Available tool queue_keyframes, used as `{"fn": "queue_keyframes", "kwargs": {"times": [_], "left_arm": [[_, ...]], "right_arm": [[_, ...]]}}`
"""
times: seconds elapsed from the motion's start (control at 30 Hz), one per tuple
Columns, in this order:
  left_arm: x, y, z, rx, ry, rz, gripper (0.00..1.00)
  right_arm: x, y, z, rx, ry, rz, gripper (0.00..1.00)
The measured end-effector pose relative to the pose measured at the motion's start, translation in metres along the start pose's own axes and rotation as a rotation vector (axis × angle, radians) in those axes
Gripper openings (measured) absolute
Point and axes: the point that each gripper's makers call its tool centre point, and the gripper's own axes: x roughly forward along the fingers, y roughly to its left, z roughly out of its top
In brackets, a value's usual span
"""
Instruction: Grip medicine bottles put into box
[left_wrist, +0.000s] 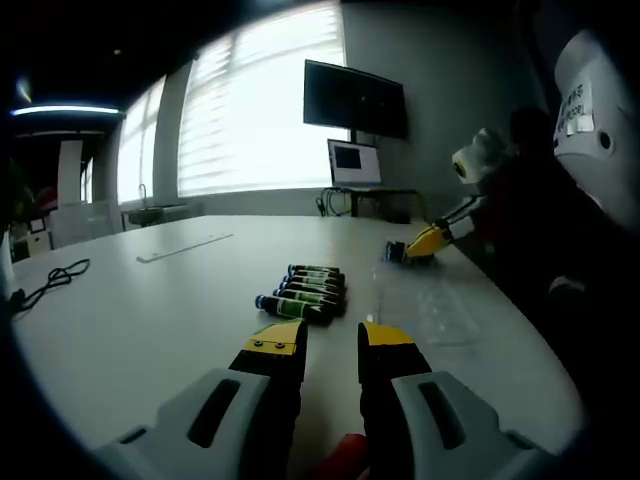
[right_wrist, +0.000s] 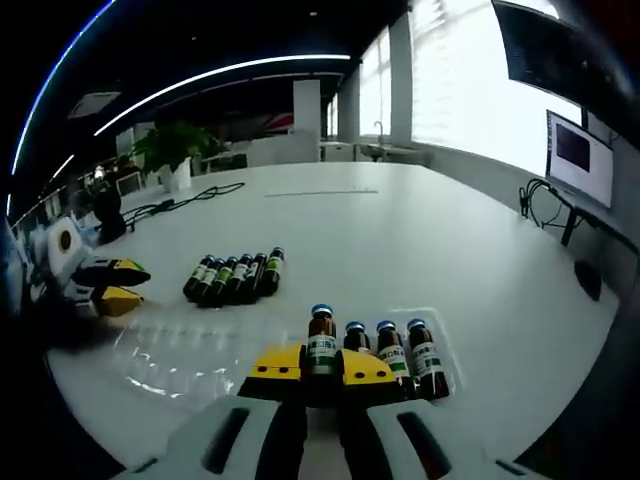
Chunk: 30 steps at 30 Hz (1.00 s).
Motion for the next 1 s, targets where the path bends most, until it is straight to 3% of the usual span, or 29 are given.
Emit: {"fn": "queue_keyframes", "kwargs": {"times": [0.17,0.43,0.77,1.0], "left_arm": [[0.000,0.000,0.000,0.000,0.000,0.000,0.14],[-0.001,0.000,0.000,0.001,-0.001,-0.002,0.14],[-0.002,-0.002,0.008,-0.017,-0.037,-0.009,0.14],[-0.002,-0.003,0.011,-0.018,-0.047,-0.016,0.14]], "right_arm": [[0.002,0.002,-0.005,0.003,0.024,-0.003,0.07],[0.002,0.000,-0.003,-0.018,0.006,-0.017,0.06],[-0.009,-0.011,0.010,-0.001,-0.057,-0.026,0.03],[-0.012,-0.004,0.007,0.005,-0.040,0.029,0.02]]}}
